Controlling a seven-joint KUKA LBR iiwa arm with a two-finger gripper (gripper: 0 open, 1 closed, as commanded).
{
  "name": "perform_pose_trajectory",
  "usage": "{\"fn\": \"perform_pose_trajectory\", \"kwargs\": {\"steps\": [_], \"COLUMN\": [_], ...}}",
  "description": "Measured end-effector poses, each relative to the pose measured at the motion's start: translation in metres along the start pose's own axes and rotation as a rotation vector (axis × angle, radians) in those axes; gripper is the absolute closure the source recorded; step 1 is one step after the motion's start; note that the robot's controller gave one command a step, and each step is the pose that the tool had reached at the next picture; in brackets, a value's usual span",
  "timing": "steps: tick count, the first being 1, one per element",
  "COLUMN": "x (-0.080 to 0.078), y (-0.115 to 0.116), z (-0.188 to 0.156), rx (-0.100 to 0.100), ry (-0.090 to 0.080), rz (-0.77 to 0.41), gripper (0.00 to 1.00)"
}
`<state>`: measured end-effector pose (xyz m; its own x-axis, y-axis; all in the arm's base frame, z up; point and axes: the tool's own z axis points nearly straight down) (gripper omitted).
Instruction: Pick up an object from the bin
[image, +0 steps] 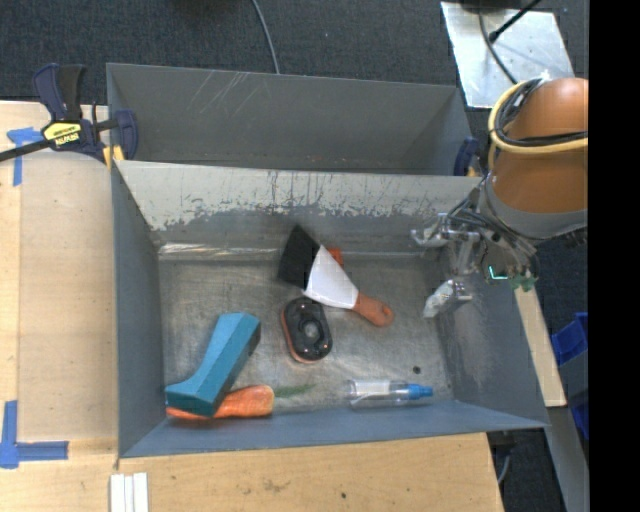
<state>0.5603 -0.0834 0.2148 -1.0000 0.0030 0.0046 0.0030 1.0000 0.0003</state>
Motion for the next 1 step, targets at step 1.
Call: {"fn": "perform_pose_trajectory", "kwargs": {"steps": [1], "x": [-0.0016], "y": [0.0002], "z": [-0.0046], "rx": [0.001], "ry": [-0.008], "rz": [-0.002], "gripper": [0.00]}}
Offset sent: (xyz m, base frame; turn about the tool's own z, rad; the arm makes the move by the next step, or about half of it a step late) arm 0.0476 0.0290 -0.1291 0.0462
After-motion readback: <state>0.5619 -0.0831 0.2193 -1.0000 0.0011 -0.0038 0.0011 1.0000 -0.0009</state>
